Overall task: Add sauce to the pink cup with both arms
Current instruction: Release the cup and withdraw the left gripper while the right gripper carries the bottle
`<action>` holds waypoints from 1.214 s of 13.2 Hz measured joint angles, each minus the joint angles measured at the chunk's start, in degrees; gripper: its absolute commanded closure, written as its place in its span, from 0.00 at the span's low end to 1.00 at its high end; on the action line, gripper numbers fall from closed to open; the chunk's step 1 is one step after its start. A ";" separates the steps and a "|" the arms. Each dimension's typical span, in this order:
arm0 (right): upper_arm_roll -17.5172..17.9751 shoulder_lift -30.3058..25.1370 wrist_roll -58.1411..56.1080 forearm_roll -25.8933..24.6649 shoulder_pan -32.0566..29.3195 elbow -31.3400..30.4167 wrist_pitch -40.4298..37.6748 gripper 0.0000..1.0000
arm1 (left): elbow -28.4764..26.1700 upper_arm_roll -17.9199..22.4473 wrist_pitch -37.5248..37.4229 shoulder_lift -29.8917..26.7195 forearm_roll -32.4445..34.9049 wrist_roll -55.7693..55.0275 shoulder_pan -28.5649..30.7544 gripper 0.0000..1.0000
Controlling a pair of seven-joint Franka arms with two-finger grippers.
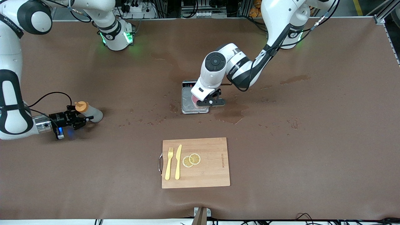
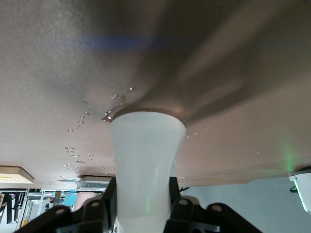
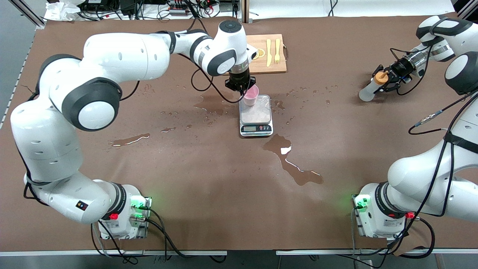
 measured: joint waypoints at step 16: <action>0.23 -3.10 26.41 -4.44 15.10 10.19 -8.84 0.55 | 2.56 0.58 -1.52 0.40 0.62 -0.86 -1.60 0.00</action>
